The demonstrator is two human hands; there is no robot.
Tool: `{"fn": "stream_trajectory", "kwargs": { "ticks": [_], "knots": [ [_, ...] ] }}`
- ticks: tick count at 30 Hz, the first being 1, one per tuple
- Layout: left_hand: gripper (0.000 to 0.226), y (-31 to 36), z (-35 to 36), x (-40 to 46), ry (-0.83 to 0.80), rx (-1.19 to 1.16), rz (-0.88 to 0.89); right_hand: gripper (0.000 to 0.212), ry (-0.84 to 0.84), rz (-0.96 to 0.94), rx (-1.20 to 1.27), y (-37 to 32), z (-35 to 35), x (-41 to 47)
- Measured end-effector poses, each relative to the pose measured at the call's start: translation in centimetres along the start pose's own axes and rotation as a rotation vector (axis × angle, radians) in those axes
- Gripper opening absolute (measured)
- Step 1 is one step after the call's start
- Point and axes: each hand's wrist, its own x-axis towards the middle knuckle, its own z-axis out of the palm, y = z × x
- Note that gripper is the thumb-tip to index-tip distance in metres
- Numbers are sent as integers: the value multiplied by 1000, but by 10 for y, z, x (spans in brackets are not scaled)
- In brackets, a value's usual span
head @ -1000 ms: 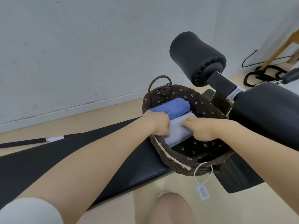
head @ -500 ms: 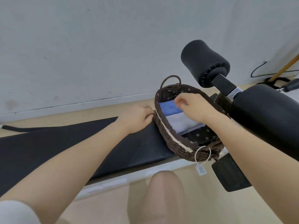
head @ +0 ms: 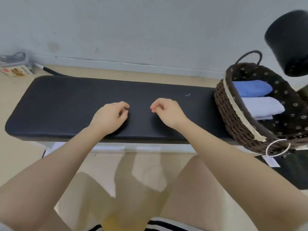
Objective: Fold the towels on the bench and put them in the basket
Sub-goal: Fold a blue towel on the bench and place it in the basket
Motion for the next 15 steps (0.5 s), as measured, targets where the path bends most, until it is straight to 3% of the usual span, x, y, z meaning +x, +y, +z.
{"fn": "stream_trajectory", "kwargs": {
  "ticks": [4,8,11,15],
  "knots": [
    [27,-43,-20,4,65,-135,-70,28,-139,-75,-116,-42,36,42],
    [25,-86,-76,-27,57,-250,-222,24,-366,-79,-265,-125,57,72],
    [25,-117,-166,-68,29,-386,-412,23,-540,-80,-347,-225,59,80],
    [26,-165,-332,-140,76,-444,-583,24,-627,-8,-262,-393,72,61]
  ]
}}
